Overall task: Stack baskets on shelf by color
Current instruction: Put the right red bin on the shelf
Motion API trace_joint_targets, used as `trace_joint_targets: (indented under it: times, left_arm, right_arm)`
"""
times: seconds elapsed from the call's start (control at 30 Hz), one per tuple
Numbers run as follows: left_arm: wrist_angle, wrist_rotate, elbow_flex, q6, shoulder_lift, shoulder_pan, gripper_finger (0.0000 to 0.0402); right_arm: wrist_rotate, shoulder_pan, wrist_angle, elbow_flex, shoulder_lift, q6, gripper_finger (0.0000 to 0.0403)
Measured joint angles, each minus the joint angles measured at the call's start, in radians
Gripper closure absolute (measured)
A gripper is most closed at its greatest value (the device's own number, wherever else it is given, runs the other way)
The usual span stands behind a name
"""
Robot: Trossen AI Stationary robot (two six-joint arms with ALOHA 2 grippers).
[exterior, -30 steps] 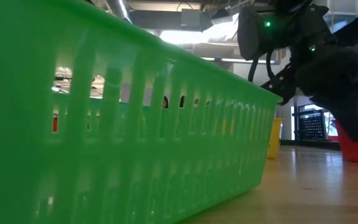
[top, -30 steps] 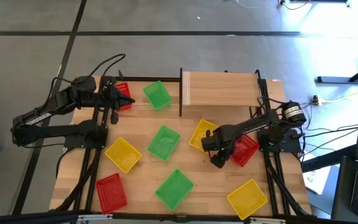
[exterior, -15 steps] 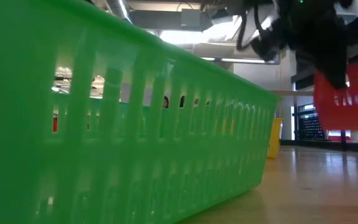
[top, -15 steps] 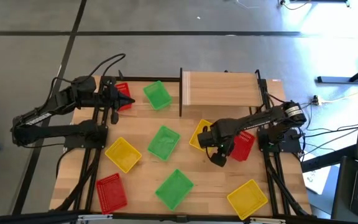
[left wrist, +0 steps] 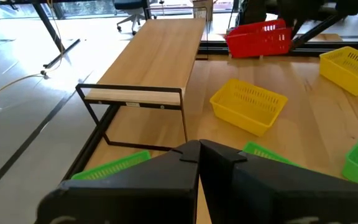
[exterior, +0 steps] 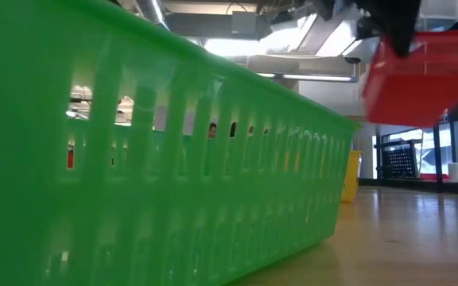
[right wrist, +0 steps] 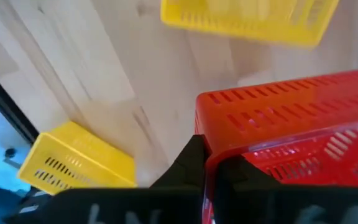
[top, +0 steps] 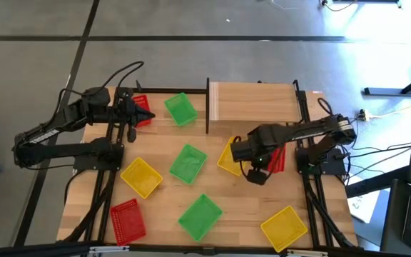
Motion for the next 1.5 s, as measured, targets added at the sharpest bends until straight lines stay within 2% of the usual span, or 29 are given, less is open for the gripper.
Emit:
trace_joint_targets:
  times: [0.37,0.57,0.73,0.93,1.07,1.3,1.5]
  left_arm:
    - [0.053,-0.018,0.002,0.076,0.021,0.0,0.0401]
    - [-0.042,-0.036,0.125,0.096,0.152,0.0,0.0401]
    - [-0.108,-0.037,0.246,0.104,0.267,0.0,0.0401]
    - [-0.106,-0.036,0.317,0.104,0.32,0.0,0.0401]
    - [-0.11,-0.036,0.34,0.104,0.326,0.0,0.0401]
    - [-0.109,-0.037,0.358,0.103,0.326,0.0,0.0401]
    - [-0.109,-0.037,0.359,0.086,0.326,0.0,0.0401]
  right_arm:
    - [0.244,-0.098,0.0,0.248,-0.024,-0.312,0.0403]
    - [0.357,-0.221,0.002,0.316,-0.027,-0.544,0.0403]
    - [0.371,-0.358,0.001,0.318,-0.027,-0.628,0.0403]
    - [0.334,-0.487,0.0,0.318,-0.028,-0.673,0.0403]
    - [0.271,-0.546,0.003,0.272,-0.057,-0.702,0.0403]
    - [0.263,-0.593,-0.003,0.091,-0.207,-0.709,0.0403]
    - [0.296,-0.631,0.001,-0.045,-0.278,-0.78,0.0403]
